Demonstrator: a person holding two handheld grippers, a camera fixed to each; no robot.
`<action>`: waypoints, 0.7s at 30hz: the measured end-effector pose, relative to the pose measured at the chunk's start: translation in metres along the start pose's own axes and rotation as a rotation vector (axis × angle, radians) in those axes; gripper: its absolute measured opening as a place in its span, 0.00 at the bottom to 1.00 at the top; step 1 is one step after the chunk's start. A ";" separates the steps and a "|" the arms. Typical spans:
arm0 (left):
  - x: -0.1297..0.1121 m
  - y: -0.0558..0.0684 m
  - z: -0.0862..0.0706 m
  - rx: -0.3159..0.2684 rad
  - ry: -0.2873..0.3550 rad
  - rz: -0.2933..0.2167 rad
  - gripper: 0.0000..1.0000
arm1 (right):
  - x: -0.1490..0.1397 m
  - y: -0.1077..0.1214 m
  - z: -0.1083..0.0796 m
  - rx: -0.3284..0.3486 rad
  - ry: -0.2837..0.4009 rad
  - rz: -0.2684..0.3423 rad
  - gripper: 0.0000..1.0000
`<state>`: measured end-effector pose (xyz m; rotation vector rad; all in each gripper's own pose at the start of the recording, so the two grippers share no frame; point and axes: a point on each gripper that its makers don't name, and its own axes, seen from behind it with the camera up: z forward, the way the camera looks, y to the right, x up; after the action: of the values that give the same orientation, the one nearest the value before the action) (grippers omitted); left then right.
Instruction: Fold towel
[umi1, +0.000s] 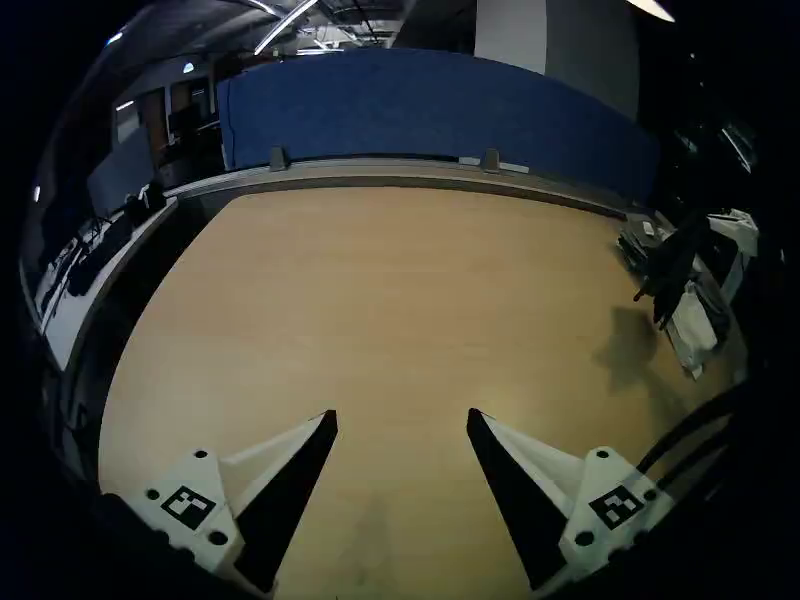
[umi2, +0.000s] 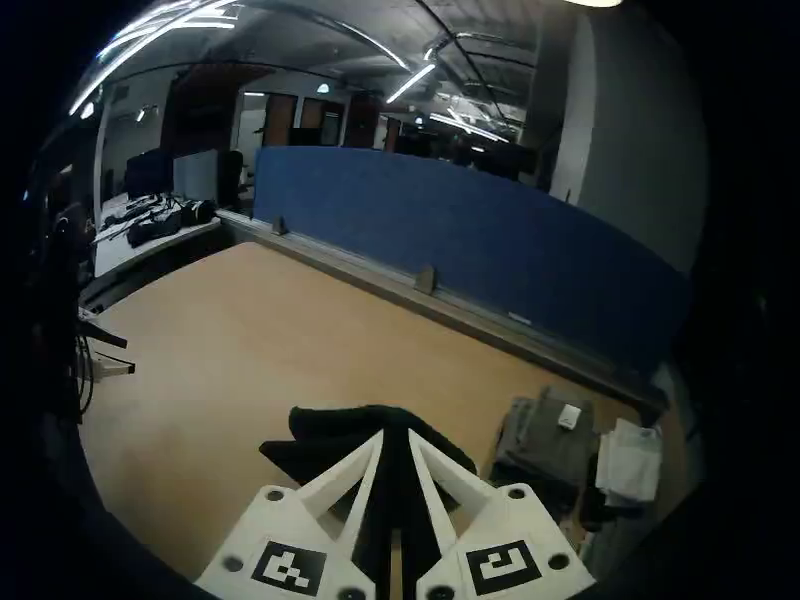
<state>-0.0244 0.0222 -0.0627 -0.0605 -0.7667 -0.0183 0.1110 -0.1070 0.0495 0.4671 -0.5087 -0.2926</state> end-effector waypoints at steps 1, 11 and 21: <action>0.000 0.000 0.000 0.001 -0.001 0.001 0.97 | -0.001 0.007 -0.001 -0.010 -0.003 -0.001 0.02; -0.001 0.001 -0.001 0.011 -0.005 0.008 0.97 | -0.008 0.069 -0.004 -0.085 -0.017 -0.015 0.02; 0.001 0.002 0.000 0.016 -0.007 0.014 0.97 | -0.017 0.114 -0.003 -0.132 -0.041 -0.029 0.02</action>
<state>-0.0237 0.0242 -0.0616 -0.0511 -0.7733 0.0016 0.1155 -0.0022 0.0971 0.3408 -0.5196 -0.3619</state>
